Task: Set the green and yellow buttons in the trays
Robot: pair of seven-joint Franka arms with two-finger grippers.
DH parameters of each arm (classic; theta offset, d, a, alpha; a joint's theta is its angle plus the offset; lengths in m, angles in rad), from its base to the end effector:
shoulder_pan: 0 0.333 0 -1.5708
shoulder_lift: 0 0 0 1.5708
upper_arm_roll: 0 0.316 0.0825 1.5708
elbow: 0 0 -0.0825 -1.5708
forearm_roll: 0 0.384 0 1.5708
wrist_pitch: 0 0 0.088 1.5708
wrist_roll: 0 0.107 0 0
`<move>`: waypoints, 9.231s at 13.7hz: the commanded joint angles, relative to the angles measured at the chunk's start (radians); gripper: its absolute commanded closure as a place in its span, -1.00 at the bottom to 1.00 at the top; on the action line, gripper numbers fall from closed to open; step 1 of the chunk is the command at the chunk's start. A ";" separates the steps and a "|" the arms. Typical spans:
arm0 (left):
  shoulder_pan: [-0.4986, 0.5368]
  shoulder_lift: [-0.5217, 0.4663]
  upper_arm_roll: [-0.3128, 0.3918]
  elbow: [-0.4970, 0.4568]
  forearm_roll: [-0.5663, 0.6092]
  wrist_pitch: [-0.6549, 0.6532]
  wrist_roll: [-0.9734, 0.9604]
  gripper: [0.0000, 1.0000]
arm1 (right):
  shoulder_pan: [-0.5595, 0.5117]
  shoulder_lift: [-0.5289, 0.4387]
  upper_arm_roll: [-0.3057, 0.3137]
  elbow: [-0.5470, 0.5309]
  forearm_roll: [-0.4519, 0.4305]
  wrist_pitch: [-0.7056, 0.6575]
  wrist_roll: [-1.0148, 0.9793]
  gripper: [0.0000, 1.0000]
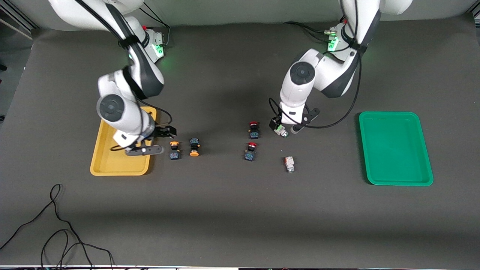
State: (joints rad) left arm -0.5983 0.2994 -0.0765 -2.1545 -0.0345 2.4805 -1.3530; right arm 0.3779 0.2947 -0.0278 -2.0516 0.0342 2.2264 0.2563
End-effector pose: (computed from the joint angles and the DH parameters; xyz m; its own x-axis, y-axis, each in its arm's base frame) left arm 0.4457 -0.3560 0.2621 0.7590 0.6500 -0.0377 0.6511 -0.7582 0.0355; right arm 0.5418 0.1993 0.2848 0.9903 0.0706 -0.1198 0.0728 -0.9972 0.0145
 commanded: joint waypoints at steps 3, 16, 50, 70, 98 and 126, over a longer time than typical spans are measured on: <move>-0.006 0.116 0.007 -0.002 -0.004 0.118 -0.017 -0.97 | 0.032 0.138 -0.009 0.004 0.013 0.156 0.023 -0.99; -0.011 0.104 0.006 0.033 0.007 0.068 -0.009 1.00 | 0.019 0.215 -0.017 0.007 0.010 0.283 0.028 1.00; 0.796 0.173 0.014 0.156 0.105 -0.126 1.416 -0.97 | 0.013 0.003 -0.293 -0.196 0.145 0.256 -0.301 -0.99; 0.172 0.095 0.003 0.454 0.016 -0.413 0.637 -0.98 | 0.388 0.142 -0.282 0.125 0.263 0.037 0.043 -0.99; 0.161 0.281 0.007 0.473 0.018 -0.199 0.580 0.85 | 0.478 -0.138 -0.553 0.057 0.093 -0.158 0.007 1.00; 0.977 0.118 0.014 0.057 0.128 -0.066 1.609 0.34 | 0.406 0.231 -0.771 -0.266 0.762 0.449 -1.083 1.00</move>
State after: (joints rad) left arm 0.3648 0.4053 -0.0505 -2.1117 0.0894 2.3975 0.2548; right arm 0.7752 0.5063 -0.7991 -2.3404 0.7536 2.6662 -0.7865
